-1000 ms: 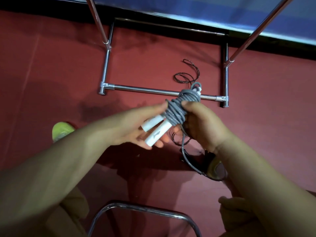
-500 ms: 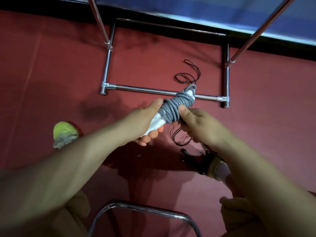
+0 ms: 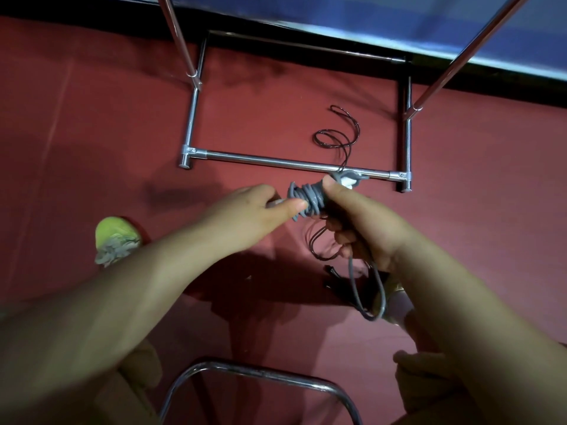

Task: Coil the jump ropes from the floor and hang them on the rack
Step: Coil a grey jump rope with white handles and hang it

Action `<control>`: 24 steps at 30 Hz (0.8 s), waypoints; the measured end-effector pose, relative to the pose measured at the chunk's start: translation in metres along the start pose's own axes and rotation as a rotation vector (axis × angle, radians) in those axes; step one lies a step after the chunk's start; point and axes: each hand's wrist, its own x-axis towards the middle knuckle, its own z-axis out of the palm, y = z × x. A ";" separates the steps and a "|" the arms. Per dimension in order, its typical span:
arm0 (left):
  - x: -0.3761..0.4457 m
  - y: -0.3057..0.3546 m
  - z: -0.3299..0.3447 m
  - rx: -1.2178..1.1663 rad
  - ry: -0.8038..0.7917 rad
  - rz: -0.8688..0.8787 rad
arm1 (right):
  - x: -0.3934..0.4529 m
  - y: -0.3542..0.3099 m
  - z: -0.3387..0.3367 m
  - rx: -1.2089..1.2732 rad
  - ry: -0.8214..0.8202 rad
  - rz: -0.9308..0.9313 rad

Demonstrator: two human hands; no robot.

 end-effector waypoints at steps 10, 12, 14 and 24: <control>-0.012 0.007 -0.013 -0.963 -0.721 -0.198 | -0.007 -0.002 -0.002 0.130 -0.114 -0.343; -0.013 0.006 -0.010 -1.105 -0.900 -0.205 | -0.009 -0.001 -0.002 0.126 -0.202 -0.400; -0.012 0.006 -0.007 -1.190 -1.012 -0.203 | -0.012 -0.001 -0.002 0.041 -0.243 -0.416; -0.006 0.009 -0.005 -0.809 -0.550 -0.146 | -0.010 -0.003 -0.003 -0.206 -0.150 -0.283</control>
